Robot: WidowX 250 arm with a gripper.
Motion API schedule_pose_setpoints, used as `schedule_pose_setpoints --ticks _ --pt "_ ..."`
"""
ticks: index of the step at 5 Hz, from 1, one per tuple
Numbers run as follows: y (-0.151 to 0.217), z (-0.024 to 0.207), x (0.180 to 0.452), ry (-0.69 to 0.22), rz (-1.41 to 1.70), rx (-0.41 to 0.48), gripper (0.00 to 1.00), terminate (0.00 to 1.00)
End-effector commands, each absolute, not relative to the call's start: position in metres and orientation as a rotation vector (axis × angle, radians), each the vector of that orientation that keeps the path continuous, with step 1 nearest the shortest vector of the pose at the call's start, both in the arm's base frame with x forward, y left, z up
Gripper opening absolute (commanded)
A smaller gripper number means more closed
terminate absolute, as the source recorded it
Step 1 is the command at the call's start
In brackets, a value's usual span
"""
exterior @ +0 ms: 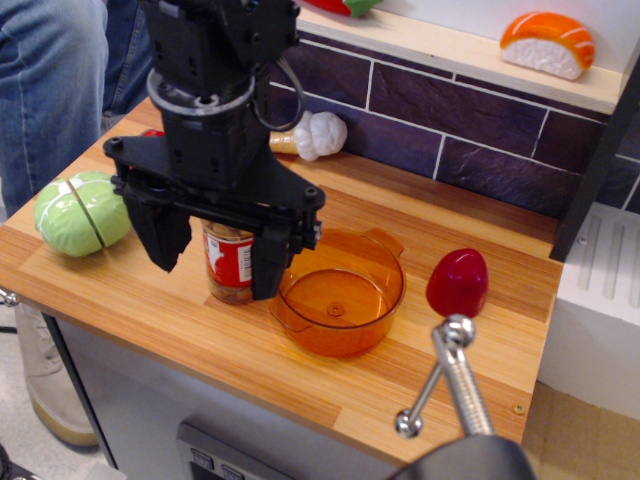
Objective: Pour almonds in pot
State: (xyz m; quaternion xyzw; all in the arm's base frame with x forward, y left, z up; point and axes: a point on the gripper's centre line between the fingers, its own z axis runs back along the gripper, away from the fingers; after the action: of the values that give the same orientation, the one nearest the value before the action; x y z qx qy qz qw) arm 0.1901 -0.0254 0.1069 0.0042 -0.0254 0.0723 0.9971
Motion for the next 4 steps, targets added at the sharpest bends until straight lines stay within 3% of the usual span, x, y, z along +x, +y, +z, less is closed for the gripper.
schedule_pose_setpoints --ticks 1,3,4 --pt "-0.025 0.107 0.190 -0.051 0.145 0.009 1.00 0.00" --pt "0.001 0.132 0.218 0.202 0.446 -0.190 1.00 0.00" --pt "0.026 0.140 0.232 0.273 0.578 -0.325 1.00 0.00"
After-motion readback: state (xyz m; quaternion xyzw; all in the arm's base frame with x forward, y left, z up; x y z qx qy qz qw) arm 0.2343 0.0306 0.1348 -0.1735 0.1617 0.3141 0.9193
